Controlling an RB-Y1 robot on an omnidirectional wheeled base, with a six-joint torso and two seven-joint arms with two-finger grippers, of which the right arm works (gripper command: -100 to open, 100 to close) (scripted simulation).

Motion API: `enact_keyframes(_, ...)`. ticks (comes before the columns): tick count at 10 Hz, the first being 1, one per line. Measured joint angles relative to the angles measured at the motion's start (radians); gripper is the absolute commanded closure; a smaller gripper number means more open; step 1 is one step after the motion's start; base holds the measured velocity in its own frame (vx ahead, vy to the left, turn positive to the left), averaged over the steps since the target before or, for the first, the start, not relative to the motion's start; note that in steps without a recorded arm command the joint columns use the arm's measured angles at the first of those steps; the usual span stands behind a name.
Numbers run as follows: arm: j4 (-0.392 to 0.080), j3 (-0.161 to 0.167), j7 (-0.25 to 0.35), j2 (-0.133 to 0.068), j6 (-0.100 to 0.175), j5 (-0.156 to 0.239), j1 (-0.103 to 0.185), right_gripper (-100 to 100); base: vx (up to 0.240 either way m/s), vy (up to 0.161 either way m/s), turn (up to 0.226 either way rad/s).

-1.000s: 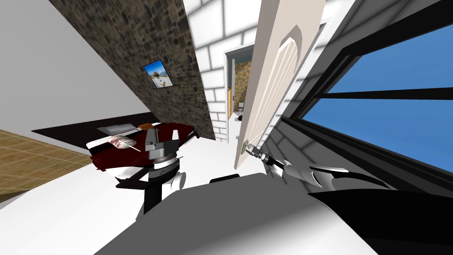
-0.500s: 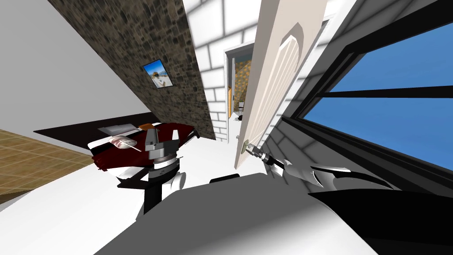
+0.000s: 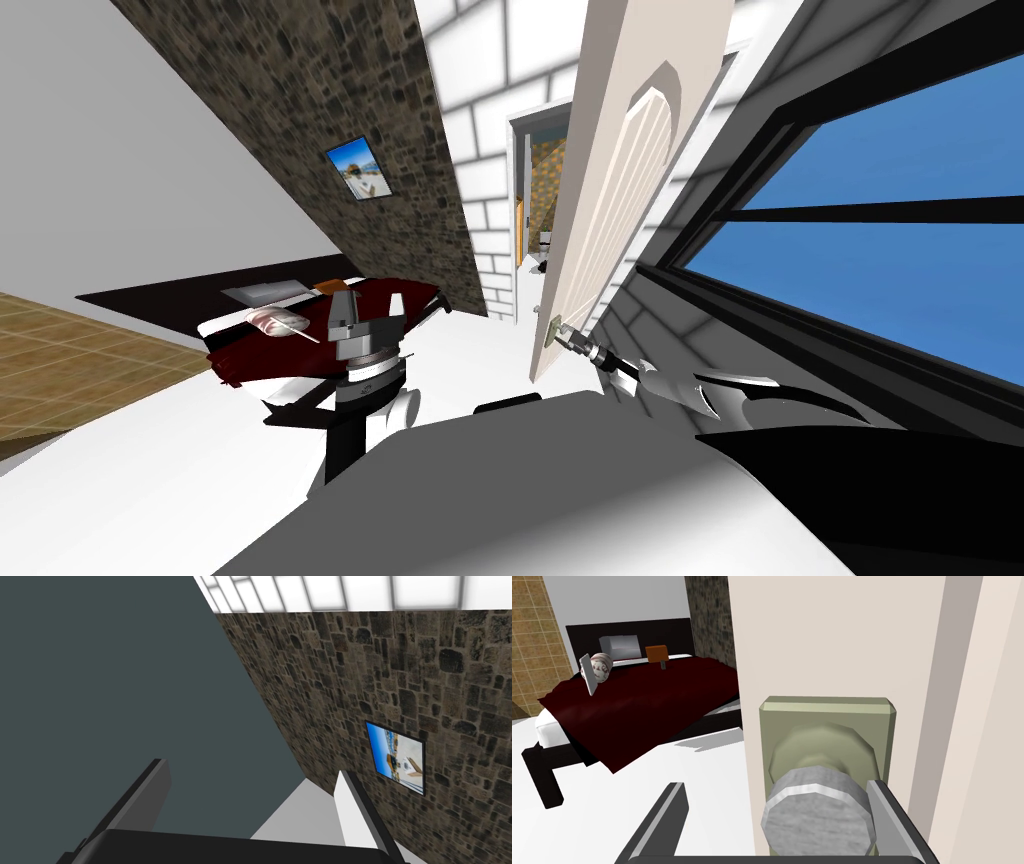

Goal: Pull the door open

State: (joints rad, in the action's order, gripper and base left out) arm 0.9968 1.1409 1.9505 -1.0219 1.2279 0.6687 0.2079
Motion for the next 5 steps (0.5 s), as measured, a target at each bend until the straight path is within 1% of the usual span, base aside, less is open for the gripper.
enact_keyframes(1,0.001,-0.001,-0.002,-0.003,0.006,0.001,-0.005,100,0.007,-0.002,0.010)
enact_keyframes(2,0.026,-0.004,-0.013,-0.015,0.003,0.005,-0.017,100,0.002,-0.005,-0.002)
enact_keyframes(3,0.035,-0.004,-0.015,-0.018,-0.004,0.006,-0.015,100,-0.009,-0.001,0.010)
enact_keyframes(4,0.016,-0.002,-0.007,-0.011,0.003,0.002,-0.009,100,-0.008,0.003,0.003)
enact_keyframes(5,0.015,-0.001,-0.003,-0.015,0.009,0.003,-0.012,100,-0.004,0.005,-0.011)
